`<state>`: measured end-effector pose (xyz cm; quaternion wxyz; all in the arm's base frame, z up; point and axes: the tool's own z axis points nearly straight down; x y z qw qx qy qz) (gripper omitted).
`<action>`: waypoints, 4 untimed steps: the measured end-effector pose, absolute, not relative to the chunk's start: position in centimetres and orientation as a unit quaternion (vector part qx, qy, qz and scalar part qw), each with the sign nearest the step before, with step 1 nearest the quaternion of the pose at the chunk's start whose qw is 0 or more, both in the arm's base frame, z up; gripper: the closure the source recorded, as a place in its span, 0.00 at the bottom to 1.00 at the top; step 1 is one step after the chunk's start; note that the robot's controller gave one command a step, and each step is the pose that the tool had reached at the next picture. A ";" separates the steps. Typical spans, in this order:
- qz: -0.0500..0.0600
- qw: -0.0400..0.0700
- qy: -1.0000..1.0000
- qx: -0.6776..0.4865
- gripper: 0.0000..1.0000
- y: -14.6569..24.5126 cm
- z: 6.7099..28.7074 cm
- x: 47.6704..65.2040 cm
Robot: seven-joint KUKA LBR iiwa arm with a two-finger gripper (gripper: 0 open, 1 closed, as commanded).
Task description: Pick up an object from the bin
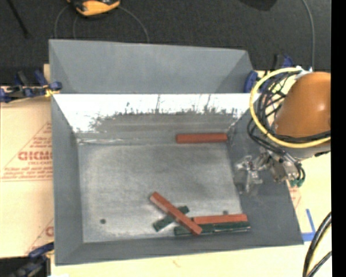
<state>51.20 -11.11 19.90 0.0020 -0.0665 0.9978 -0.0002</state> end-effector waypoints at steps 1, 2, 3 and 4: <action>-0.003 0.006 0.994 -0.111 1.00 -12.4 17.5 54.1; 0.001 0.001 0.994 0.108 0.00 -8.5 17.3 51.6; 0.001 0.000 0.980 0.197 0.00 -6.5 18.6 49.6; -0.001 0.004 0.995 0.102 0.00 -3.1 15.0 51.8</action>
Offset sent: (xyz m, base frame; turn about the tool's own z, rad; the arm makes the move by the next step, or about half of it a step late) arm -0.0166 0.0466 -0.0124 0.5299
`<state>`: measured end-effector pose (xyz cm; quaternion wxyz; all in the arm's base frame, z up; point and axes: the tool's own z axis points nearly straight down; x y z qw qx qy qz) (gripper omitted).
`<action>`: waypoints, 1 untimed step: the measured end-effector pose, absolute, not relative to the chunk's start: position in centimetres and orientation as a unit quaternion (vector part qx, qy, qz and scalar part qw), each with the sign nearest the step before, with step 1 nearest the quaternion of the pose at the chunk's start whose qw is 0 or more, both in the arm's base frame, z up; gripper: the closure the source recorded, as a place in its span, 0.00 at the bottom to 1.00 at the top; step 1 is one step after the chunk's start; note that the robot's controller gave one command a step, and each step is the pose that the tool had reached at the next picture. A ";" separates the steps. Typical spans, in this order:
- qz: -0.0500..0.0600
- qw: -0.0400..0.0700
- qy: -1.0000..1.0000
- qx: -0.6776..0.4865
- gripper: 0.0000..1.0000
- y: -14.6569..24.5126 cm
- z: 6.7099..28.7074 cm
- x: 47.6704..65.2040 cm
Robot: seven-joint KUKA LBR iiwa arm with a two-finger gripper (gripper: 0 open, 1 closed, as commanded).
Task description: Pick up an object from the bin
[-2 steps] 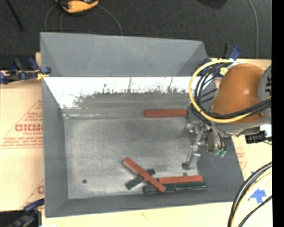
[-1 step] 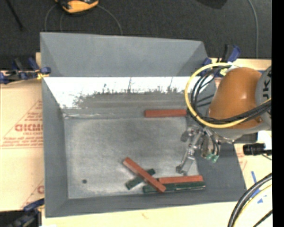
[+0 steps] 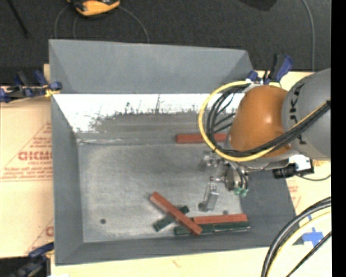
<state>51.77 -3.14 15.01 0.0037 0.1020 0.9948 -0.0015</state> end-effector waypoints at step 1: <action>-0.001 0.000 0.998 -0.060 0.00 0.4 15.4 51.8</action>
Offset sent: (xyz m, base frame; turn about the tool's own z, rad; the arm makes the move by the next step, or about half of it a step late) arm -0.0362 0.0543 -0.0429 -0.4067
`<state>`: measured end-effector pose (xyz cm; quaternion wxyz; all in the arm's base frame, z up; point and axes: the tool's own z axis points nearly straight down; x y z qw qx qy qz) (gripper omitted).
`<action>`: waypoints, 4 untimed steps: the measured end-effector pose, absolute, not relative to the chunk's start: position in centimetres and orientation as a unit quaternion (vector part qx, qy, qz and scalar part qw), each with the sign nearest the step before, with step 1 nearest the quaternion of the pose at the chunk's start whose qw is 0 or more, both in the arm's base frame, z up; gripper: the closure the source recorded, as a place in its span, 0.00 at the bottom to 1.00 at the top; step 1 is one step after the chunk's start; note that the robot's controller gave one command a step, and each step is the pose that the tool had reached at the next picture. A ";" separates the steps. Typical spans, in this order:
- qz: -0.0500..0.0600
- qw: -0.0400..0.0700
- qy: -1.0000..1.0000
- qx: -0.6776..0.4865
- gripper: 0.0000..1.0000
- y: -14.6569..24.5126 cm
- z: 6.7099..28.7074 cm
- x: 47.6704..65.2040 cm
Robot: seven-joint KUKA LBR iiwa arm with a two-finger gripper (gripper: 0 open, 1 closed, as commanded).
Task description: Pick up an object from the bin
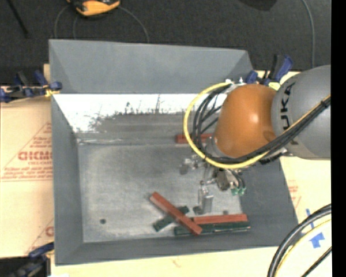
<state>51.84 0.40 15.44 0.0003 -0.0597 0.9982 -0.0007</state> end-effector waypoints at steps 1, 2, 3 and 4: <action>0.000 0.004 0.992 -0.124 0.00 1.6 13.3 50.0; 0.001 0.001 0.999 -0.049 1.00 -1.7 7.0 48.2; 0.001 0.001 0.999 -0.049 1.00 -1.7 7.0 48.2; -0.001 -0.002 0.999 -0.046 1.00 -1.9 13.0 49.0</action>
Offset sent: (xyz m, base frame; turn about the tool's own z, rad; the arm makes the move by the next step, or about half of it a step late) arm -0.0371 -0.0213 -0.0844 0.0221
